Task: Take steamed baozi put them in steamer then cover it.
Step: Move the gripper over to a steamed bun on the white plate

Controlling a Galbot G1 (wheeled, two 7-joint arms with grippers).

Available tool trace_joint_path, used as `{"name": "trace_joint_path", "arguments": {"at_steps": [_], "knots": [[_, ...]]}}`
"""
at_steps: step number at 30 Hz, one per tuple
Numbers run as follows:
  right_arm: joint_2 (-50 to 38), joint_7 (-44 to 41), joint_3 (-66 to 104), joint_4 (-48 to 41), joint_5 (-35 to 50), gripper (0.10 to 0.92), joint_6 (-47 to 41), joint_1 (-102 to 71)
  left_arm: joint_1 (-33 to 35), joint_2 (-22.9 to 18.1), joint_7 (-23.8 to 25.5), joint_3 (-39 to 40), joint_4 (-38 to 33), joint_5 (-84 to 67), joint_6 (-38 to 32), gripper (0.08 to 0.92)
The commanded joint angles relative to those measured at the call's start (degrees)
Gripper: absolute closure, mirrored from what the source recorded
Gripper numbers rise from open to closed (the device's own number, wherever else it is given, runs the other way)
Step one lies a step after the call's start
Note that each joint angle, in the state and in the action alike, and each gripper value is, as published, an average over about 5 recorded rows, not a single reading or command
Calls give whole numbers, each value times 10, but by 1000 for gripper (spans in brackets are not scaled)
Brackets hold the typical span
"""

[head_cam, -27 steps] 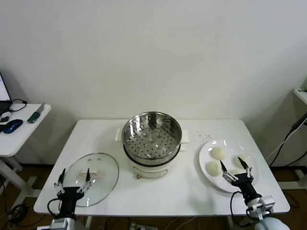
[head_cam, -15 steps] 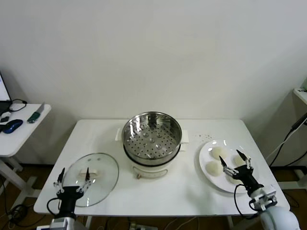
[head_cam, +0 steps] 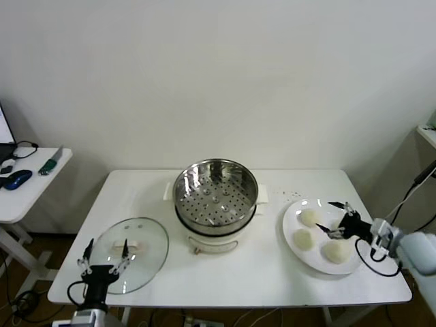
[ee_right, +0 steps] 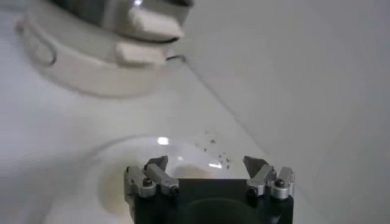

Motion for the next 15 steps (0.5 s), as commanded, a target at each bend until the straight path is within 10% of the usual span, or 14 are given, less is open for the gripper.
{"name": "trace_joint_path", "arguments": {"at_steps": [1,15], "knots": [[-49,-163,-359,-137,-78,203,-11,365,-2,3,-1,0,6,0,1,177],[87,-179,-550,-277,-116,203,-4,489,-16,21,-5,2,9,3,18,177]]}}
